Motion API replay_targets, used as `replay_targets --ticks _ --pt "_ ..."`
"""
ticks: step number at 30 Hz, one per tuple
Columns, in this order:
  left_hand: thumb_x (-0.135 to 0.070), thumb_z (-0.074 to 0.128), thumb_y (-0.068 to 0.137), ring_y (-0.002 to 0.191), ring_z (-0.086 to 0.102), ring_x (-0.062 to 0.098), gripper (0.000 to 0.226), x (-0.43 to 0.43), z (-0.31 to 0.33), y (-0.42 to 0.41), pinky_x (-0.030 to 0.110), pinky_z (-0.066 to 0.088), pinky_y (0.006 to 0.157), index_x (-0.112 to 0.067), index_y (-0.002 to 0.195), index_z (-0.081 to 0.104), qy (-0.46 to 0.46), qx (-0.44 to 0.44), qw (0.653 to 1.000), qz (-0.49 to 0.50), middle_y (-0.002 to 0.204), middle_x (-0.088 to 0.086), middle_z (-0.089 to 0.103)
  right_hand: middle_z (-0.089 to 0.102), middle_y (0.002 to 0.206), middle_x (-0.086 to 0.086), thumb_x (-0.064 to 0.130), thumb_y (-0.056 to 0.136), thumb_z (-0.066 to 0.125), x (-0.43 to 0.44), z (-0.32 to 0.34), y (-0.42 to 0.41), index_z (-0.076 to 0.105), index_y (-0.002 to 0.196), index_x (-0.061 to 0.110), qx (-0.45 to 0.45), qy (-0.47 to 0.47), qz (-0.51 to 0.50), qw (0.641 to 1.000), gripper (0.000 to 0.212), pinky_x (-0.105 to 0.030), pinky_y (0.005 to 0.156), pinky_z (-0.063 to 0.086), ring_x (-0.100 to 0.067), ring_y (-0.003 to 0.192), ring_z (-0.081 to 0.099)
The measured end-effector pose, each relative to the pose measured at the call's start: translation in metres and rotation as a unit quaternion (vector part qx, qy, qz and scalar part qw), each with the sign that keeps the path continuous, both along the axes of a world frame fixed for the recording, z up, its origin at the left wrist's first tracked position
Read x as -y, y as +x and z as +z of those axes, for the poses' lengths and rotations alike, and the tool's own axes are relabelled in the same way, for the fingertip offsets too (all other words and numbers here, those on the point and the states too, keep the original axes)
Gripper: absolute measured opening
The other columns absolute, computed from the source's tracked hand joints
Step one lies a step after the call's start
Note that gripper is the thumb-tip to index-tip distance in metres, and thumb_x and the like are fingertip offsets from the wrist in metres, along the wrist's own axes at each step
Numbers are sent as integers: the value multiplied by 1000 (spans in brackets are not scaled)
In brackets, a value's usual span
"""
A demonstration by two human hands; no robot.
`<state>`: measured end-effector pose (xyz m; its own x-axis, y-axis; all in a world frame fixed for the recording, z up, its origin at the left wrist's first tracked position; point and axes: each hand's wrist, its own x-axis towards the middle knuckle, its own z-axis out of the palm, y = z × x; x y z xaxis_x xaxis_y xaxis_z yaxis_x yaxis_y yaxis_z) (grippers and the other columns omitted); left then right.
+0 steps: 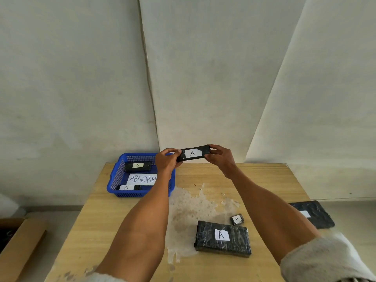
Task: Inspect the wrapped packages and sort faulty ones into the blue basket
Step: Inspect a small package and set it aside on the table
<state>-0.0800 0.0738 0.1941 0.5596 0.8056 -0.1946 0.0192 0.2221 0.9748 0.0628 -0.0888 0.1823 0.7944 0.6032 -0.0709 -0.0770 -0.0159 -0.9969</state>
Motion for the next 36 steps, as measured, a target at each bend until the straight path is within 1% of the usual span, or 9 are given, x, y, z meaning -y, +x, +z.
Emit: replay_targets --ticks 10,15,18,25,28,31,32,34,36 --pt "-8 78 84 85 74 25 19 5 5 8 29 62 62 -2 102 73 18 14 1000 -19 93 16 73 77 102 -11 -5 80 78 9 4 3 68 122 13 34 -41 -36 998 47 -46 91 60 -23 87 73" --pt "-8 78 84 87 74 26 21 4 5 10 30 62 64 -3 103 72 30 19 999 -27 96 17 74 77 102 -10 -4 79 79 10 5 3 69 121 16 46 -54 -43 997 47 -46 90 60 -23 89 73" --pt "-8 78 84 89 74 25 23 3 7 11 30 62 67 -4 106 72 26 23 999 -35 97 18 74 77 100 -8 -3 79 79 8 5 4 69 122 15 43 -58 -52 996 47 -46 90 60 -22 88 74" --pt "4 75 83 91 73 22 36 4 7 10 26 62 73 -6 117 68 26 47 996 -65 98 15 74 77 102 -10 -2 80 80 8 10 6 67 125 12 38 -52 -57 996 49 -43 89 61 -26 92 74" --pt "2 75 84 92 73 23 32 3 10 13 28 62 74 -6 114 68 23 45 996 -67 99 14 74 74 108 -16 -10 80 76 7 13 6 66 123 10 15 -40 -54 998 48 -41 82 63 -32 95 73" --pt "-11 79 84 91 72 24 20 2 11 18 32 63 70 -5 102 72 -7 36 998 -41 97 13 73 72 110 -20 -14 82 72 7 15 6 67 118 7 -5 -25 -47 999 42 -38 76 63 -34 92 73" --pt "-15 80 83 92 73 25 19 2 10 20 33 63 69 -6 97 72 -16 35 999 -28 97 13 73 72 110 -21 -10 84 73 7 16 5 68 114 6 -18 -16 -51 998 34 -39 78 63 -34 92 74" --pt "-16 81 82 91 73 24 16 2 8 22 34 63 71 -8 92 71 -23 32 999 -11 96 13 74 70 108 -20 7 89 75 4 19 4 69 104 5 -56 -1 -71 996 17 -42 80 63 -36 93 74" --pt "-14 82 81 93 73 24 14 3 5 24 31 62 75 -10 90 72 -33 37 999 -15 96 12 74 69 104 -19 20 90 76 1 21 4 67 98 3 -72 -6 -95 993 20 -44 77 64 -37 94 73"
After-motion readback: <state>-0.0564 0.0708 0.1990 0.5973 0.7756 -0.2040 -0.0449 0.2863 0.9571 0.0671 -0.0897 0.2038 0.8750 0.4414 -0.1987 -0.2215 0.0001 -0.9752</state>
